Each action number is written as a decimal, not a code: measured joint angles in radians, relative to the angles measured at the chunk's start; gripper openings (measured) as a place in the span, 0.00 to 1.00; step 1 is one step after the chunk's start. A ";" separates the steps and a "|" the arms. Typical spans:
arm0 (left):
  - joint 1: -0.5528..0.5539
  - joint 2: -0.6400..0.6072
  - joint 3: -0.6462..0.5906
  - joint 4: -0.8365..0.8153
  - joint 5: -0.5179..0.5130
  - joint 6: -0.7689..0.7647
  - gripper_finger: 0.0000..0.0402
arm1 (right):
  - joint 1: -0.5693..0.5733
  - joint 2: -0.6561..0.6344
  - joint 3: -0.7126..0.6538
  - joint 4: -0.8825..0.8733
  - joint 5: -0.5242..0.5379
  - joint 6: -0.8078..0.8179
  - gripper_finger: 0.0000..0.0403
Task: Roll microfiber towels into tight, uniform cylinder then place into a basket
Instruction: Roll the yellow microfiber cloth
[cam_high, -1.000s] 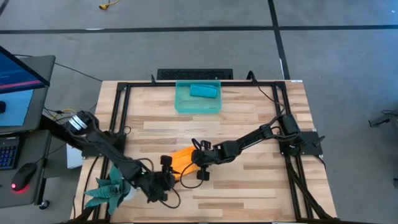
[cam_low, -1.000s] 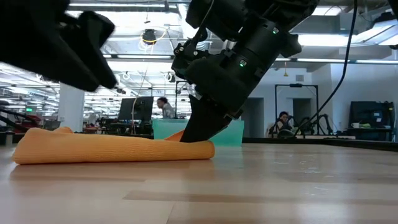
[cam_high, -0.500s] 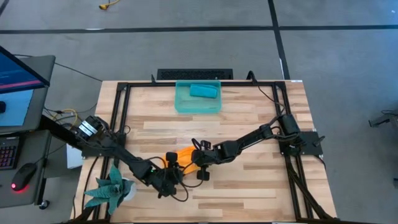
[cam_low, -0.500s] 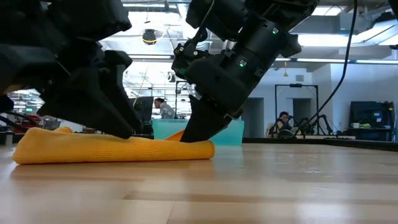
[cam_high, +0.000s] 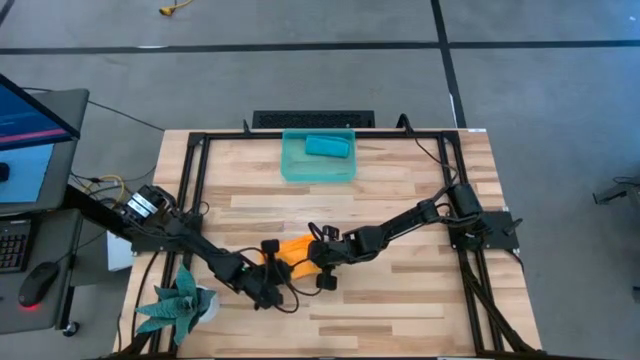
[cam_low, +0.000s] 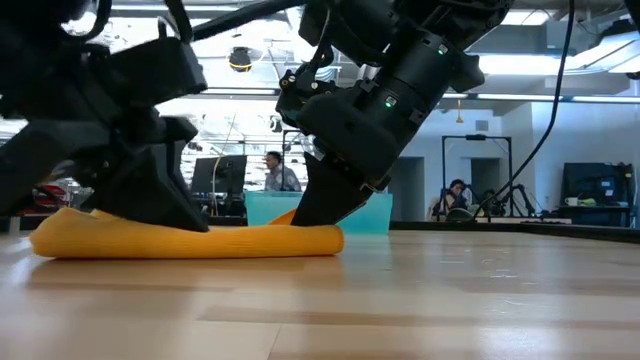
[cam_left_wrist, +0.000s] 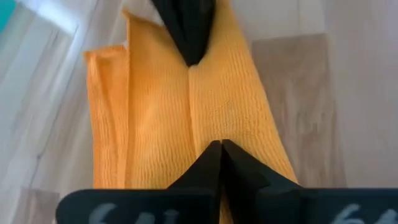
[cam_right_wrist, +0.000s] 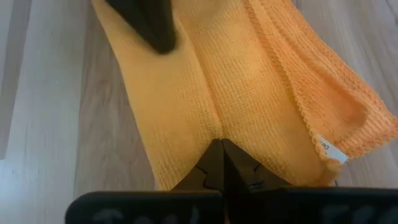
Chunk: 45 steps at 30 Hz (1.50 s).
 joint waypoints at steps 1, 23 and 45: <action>0.001 0.000 -0.010 0.006 0.001 -0.010 0.02 | 0.000 0.000 0.000 0.000 -0.001 0.000 0.04; 0.002 -0.003 -0.053 0.074 0.068 -0.040 0.00 | -0.007 -0.099 0.100 -0.256 0.006 0.010 0.25; -0.060 -0.005 -0.052 0.005 0.158 0.087 0.00 | 0.302 -0.215 -0.053 -0.105 0.468 -0.164 0.25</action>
